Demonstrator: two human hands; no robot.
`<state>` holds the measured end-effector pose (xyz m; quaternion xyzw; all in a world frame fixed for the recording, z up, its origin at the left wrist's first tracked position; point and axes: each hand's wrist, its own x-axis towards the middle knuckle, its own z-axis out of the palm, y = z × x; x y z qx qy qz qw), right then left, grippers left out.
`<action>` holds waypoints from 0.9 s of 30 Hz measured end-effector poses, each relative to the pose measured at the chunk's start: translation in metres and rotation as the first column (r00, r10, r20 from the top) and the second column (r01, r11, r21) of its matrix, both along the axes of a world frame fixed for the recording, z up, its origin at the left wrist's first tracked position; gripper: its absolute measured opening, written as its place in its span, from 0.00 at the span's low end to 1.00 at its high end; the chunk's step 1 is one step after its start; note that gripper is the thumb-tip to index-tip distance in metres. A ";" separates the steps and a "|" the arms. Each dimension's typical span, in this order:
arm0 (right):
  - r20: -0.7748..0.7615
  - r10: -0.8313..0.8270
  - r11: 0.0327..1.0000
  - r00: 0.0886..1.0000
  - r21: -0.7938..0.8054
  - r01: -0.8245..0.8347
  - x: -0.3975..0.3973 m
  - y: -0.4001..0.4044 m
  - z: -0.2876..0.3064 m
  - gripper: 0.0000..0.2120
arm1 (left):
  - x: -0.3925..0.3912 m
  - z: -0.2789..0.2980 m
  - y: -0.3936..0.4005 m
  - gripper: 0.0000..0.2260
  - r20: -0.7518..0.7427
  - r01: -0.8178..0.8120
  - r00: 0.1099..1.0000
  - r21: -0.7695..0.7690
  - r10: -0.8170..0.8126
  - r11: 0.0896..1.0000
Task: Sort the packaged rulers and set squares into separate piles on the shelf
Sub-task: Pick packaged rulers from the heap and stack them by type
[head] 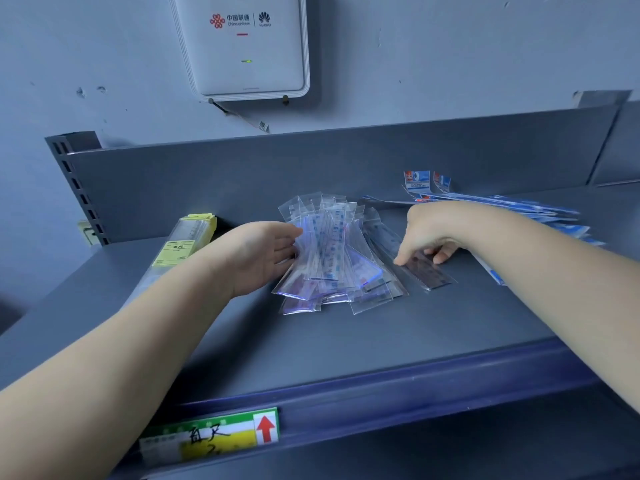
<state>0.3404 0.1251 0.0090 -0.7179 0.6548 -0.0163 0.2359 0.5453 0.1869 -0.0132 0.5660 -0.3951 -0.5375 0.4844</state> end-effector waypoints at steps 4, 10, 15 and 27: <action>-0.045 -0.002 0.998 0.999 -0.069 -0.001 0.000 0.001 -0.004 0.12 | -0.001 -0.001 0.002 0.20 0.013 -0.005 1.000 -0.010 0.005 1.000; 0.127 -0.066 0.997 0.990 0.047 0.060 -0.010 0.005 0.000 0.14 | 0.001 -0.003 0.000 0.21 0.028 -0.008 1.000 -0.024 0.009 1.000; 0.232 -0.068 0.996 0.970 0.067 0.054 -0.017 0.012 0.001 0.12 | 0.001 -0.003 0.000 0.20 0.015 0.001 1.000 -0.026 0.000 1.000; 0.862 -0.197 0.965 0.467 0.254 -0.063 -0.043 0.032 0.017 0.10 | 0.006 0.003 0.001 0.11 -0.069 0.038 0.997 0.006 -0.038 0.999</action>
